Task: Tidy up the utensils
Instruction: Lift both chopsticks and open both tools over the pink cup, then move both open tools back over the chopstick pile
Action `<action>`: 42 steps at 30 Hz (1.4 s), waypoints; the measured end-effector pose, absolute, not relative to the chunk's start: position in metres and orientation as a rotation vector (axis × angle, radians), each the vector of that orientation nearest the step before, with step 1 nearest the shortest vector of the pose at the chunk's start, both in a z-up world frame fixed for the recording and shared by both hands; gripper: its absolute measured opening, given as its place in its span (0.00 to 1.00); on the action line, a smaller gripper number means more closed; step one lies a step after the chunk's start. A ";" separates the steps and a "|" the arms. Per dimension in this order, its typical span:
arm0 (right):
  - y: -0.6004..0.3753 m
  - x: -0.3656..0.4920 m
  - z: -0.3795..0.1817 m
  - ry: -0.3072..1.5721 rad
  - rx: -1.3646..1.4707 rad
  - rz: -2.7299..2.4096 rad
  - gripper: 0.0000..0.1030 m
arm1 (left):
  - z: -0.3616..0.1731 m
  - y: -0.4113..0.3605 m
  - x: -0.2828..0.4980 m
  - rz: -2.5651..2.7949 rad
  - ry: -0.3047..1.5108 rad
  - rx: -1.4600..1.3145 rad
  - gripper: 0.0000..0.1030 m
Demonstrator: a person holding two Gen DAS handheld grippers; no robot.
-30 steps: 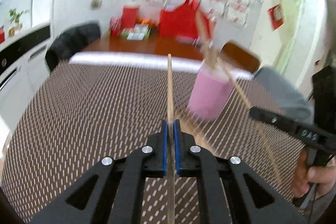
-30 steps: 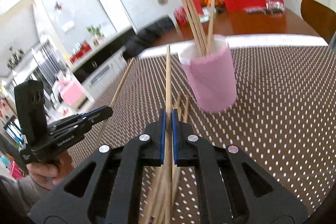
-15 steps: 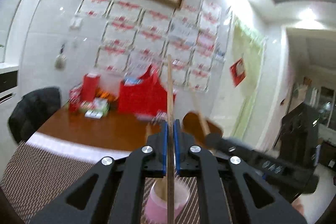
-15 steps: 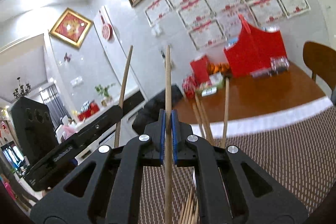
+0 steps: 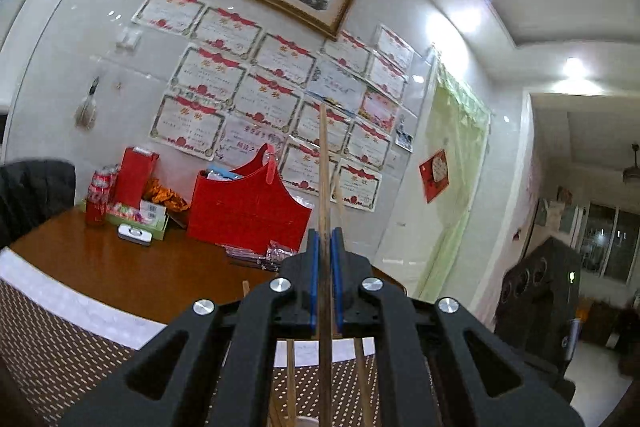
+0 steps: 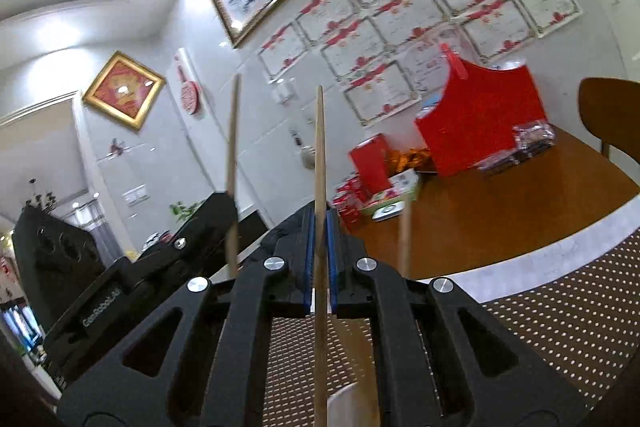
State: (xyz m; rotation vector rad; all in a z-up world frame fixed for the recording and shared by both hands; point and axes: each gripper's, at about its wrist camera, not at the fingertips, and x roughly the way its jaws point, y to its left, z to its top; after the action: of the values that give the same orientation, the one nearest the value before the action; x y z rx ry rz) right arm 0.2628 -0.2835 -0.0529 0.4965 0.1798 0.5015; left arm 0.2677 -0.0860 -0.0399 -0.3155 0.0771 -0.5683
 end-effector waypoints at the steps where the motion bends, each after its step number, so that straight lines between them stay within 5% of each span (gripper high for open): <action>1: -0.285 0.265 -0.056 0.184 0.493 0.494 0.06 | -0.041 -0.087 0.271 -0.563 0.076 -0.306 0.06; 21: -0.272 0.279 -0.091 0.293 0.436 0.426 0.08 | -0.074 -0.095 0.299 -0.519 0.191 -0.232 0.06; 23: -0.275 0.278 -0.089 0.305 0.450 0.422 0.24 | -0.074 -0.093 0.301 -0.524 0.212 -0.221 0.06; 24: -0.277 0.276 -0.088 0.303 0.459 0.416 0.40 | -0.073 -0.091 0.301 -0.518 0.212 -0.217 0.07; 25: -0.280 0.274 -0.085 0.296 0.467 0.409 0.69 | -0.072 -0.089 0.301 -0.514 0.215 -0.214 0.10; 31: -0.291 0.253 -0.062 0.197 0.484 0.379 0.93 | -0.058 -0.073 0.292 -0.493 0.182 -0.219 0.59; 34: -0.294 0.247 -0.053 0.171 0.485 0.356 0.94 | -0.048 -0.070 0.284 -0.479 0.157 -0.207 0.75; 42: -0.298 0.243 -0.042 0.186 0.494 0.331 0.94 | -0.031 -0.080 0.268 -0.405 0.172 -0.123 0.81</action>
State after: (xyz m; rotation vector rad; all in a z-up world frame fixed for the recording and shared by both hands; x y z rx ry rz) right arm 0.2432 -0.2977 -0.0424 0.4939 0.1858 0.3306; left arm 0.2677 -0.0796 -0.0309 -0.1227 0.1719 -0.4054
